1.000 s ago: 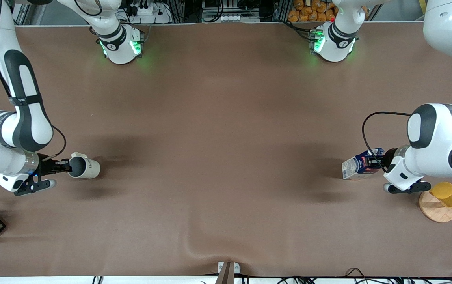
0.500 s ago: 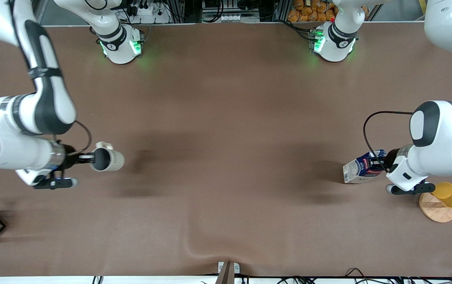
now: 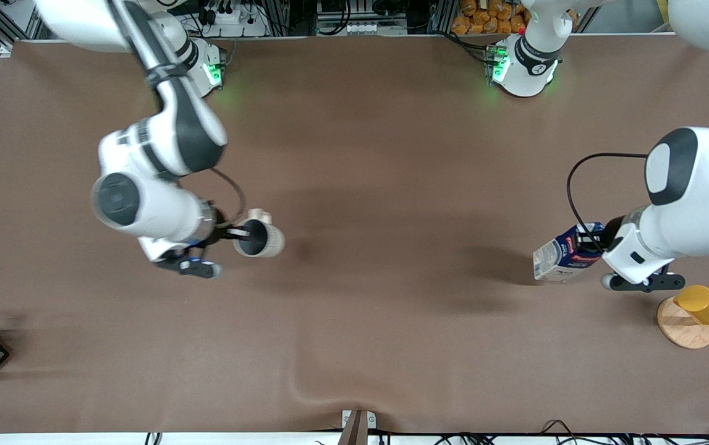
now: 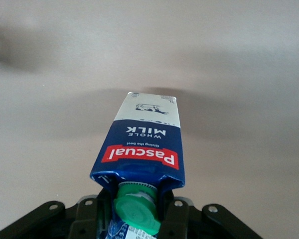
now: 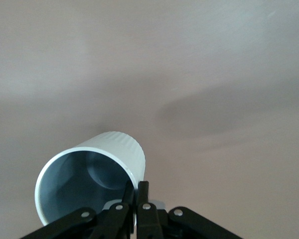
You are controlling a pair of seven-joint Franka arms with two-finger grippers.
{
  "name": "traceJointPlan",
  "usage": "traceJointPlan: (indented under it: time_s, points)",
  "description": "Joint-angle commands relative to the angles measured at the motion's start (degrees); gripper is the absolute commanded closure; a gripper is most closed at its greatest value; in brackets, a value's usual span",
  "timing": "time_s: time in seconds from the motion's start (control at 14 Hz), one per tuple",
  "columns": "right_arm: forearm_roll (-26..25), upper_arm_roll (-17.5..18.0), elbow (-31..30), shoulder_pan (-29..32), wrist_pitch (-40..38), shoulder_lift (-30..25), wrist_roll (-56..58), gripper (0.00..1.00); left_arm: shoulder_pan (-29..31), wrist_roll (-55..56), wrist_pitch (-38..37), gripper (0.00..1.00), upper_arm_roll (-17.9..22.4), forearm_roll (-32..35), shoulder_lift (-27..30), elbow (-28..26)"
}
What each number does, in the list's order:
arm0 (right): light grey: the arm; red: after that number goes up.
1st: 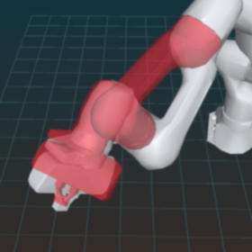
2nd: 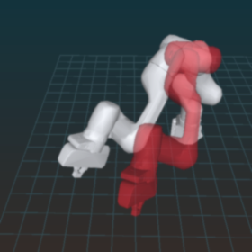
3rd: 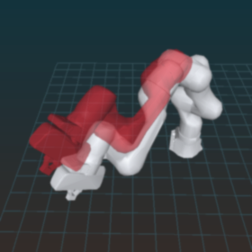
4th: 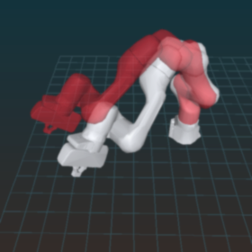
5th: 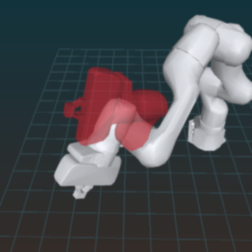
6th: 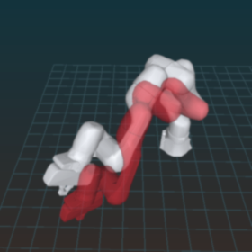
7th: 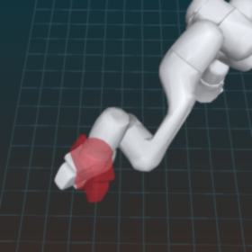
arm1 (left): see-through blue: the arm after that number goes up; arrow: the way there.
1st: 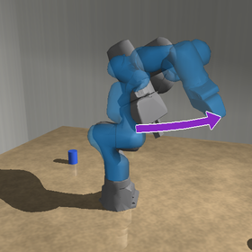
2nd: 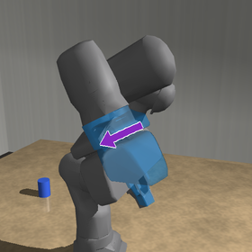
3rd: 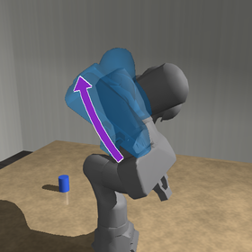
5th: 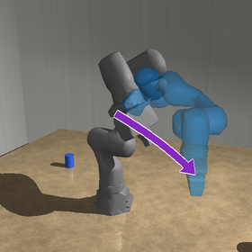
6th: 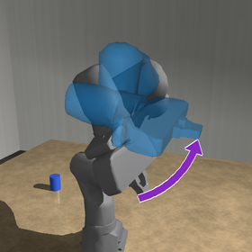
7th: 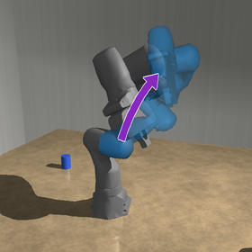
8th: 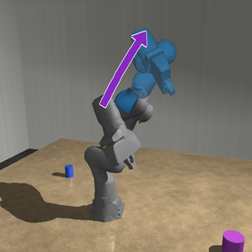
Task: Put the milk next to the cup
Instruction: 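Carry the mug with the right gripper toward the carton held by the left gripper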
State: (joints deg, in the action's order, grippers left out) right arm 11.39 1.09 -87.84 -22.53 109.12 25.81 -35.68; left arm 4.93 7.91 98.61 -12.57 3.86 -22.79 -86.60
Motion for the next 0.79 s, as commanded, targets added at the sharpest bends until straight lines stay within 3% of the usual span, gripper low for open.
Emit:
traceJointPlan:
  time_s: [0.0, 0.36, 0.71]
  points:
    - [0.6, -1.0, 5.7, -8.0, 3.9, 5.5, -13.1, 1.00, 0.3, 1.1, -2.0, 0.69, -2.3, 1.0, 2.3, -0.4]
    - [0.3, -1.2, 12.6, -15.9, 10.8, 13.0, -27.1, 1.00, 0.3, 4.0, -3.6, 0.69, -5.6, 0.8, 3.2, -0.3]
    - [-0.4, -1.4, 13.1, -20.0, 20.7, 19.1, -29.7, 1.00, 0.3, 6.3, -3.9, 0.69, -7.8, 0.8, 3.3, -0.3]
